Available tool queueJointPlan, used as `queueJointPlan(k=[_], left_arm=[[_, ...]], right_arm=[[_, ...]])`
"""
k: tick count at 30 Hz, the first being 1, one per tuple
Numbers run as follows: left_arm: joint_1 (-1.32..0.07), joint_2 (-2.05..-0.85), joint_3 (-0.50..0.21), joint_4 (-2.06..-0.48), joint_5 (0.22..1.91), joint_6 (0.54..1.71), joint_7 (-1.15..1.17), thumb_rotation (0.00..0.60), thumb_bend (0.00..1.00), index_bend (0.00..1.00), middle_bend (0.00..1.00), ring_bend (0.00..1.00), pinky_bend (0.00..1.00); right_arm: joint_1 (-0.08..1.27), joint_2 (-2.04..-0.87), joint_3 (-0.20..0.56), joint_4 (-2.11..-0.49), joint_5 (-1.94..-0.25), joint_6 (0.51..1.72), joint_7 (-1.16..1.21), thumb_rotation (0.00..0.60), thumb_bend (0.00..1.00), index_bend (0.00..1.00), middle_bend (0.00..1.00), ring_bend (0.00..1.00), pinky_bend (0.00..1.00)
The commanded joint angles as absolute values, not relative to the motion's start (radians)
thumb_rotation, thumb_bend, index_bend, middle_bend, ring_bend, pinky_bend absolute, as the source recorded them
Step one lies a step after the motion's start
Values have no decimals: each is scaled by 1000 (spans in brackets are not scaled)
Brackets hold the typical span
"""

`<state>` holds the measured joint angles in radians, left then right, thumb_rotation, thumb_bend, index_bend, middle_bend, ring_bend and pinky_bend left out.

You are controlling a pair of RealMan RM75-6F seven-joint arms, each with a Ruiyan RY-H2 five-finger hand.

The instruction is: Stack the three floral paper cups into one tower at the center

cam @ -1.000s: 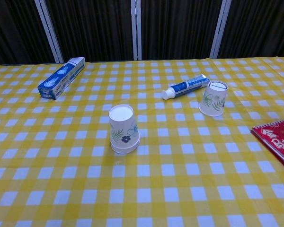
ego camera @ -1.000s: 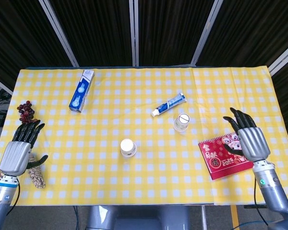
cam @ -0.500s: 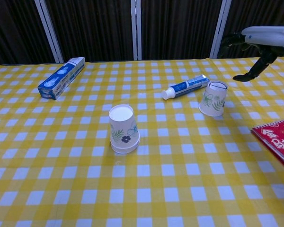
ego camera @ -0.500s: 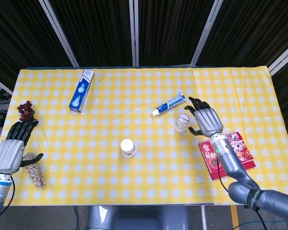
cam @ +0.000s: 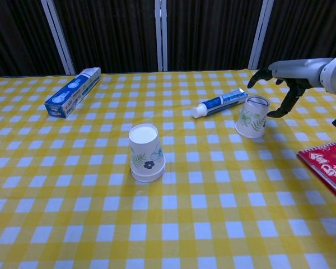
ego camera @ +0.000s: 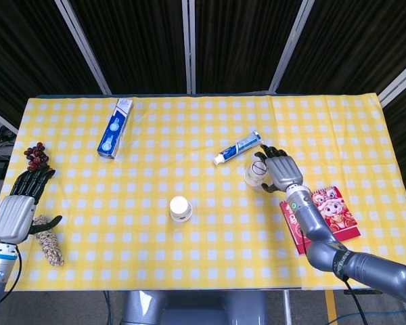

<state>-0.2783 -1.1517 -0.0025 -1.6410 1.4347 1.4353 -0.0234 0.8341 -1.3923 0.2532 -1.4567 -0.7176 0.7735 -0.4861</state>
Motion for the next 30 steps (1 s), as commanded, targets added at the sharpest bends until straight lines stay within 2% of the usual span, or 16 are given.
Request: queueJointPlan(k=[1, 13, 24, 30], left_arm=[[-276, -1152, -6, -1642, 1438, 1433, -23, 600, 202, 38, 0, 0, 0], [-266, -1153, -25, -1637, 1448, 1419, -32, 600, 202, 38, 0, 0, 0], [-259, -1154, -36, -1632, 1455, 1409, -41, 600, 202, 39, 0, 0, 0], [-255, -1153, -41, -1633, 1460, 1406, -40, 600, 202, 39, 0, 0, 0]], right_arm=[[847, -1407, 239, -1436, -708, 774, -489, 600, 222, 176, 0, 0, 120], [880, -1451, 218, -1365, -689, 776, -463, 600, 223, 258, 3, 0, 123], [883, -1488, 207, -1335, -709, 810, -438, 600, 229, 447, 135, 0, 174], [879, -1472, 210, -1373, -740, 835, -427, 600, 237, 456, 145, 0, 179]])
